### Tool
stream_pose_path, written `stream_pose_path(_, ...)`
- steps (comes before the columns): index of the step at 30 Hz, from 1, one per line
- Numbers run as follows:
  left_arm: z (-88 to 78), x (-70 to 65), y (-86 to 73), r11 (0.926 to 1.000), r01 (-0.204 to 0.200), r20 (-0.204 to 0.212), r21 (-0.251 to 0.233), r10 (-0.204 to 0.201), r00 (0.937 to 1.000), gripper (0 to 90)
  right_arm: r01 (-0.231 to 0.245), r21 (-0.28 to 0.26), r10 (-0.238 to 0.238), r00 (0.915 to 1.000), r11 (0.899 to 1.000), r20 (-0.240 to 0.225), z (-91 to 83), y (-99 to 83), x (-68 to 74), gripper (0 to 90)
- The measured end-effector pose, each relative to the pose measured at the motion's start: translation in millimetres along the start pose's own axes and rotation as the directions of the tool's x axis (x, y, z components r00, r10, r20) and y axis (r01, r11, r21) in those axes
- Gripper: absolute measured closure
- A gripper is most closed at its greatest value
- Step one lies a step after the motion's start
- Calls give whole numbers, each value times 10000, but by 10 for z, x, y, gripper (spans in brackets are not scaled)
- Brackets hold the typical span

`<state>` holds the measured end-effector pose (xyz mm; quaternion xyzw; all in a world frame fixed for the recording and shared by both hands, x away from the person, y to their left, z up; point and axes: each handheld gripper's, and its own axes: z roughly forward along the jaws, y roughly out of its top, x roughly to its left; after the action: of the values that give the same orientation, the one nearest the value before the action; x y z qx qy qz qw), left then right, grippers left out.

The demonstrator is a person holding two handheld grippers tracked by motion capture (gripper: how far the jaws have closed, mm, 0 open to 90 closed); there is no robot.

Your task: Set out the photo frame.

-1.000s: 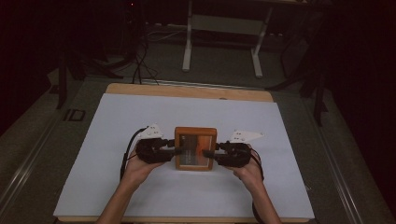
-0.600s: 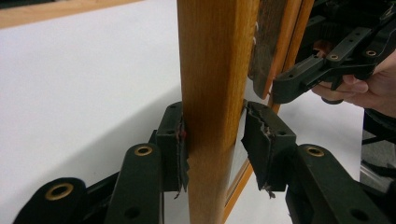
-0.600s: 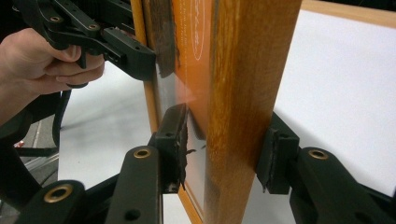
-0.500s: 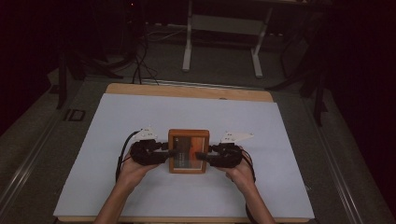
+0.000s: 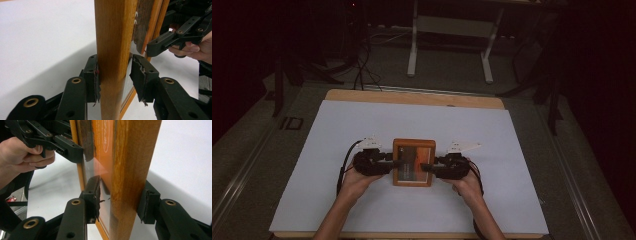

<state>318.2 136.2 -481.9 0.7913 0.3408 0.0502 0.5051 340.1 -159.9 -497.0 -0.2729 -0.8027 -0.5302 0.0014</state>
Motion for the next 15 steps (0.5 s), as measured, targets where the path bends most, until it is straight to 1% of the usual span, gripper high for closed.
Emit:
stream_pose_path(4,28,19,-15,10000,59,10,-6,-59,10000,598,-53,39,53,10000,10000,-6,12,-20,-19,584)
stream_pose_path(11,45,43,-14,9999,134,51,-45,-133,9999,597,-179,-92,178,9998,9998,-105,16,-37,-52,588)
stream_pose_path(12,58,58,-15,9997,212,44,-96,-211,9998,597,-280,-132,279,9995,9995,-130,21,-42,-66,589)
stream_pose_path(15,78,72,-19,9995,282,-6,-169,-282,9996,589,-371,-189,369,9993,9991,-112,30,-46,-80,589)
